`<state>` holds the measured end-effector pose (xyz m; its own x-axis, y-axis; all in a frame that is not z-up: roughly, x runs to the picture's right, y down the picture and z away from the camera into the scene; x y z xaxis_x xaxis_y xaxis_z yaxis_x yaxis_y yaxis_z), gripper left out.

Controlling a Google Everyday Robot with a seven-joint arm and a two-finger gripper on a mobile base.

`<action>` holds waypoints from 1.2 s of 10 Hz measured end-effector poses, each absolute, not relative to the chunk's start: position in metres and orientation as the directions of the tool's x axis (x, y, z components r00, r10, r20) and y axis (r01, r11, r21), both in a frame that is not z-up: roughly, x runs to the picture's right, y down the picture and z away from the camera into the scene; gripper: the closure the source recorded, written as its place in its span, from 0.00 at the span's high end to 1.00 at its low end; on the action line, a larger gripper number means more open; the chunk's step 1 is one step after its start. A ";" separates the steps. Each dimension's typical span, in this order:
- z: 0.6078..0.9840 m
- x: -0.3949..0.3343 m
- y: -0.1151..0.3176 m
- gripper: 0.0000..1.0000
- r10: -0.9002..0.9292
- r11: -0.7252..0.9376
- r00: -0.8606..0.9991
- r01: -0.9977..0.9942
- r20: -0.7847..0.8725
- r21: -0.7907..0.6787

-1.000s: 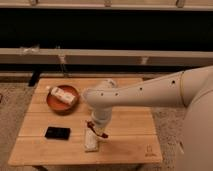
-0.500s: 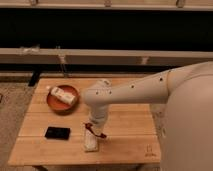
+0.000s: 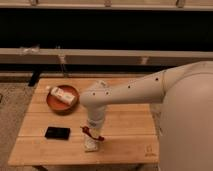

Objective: Place the pepper on the white sponge

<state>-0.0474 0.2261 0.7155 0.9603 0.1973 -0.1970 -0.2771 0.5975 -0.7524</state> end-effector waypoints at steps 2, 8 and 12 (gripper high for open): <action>0.710 -0.053 0.235 0.00 0.161 0.592 0.972 -0.232 -0.169 -0.772; 0.721 -0.063 0.244 0.30 0.117 0.576 0.982 -0.189 -0.148 -0.795; 0.728 -0.064 0.243 0.68 0.102 0.579 0.982 -0.186 -0.156 -0.793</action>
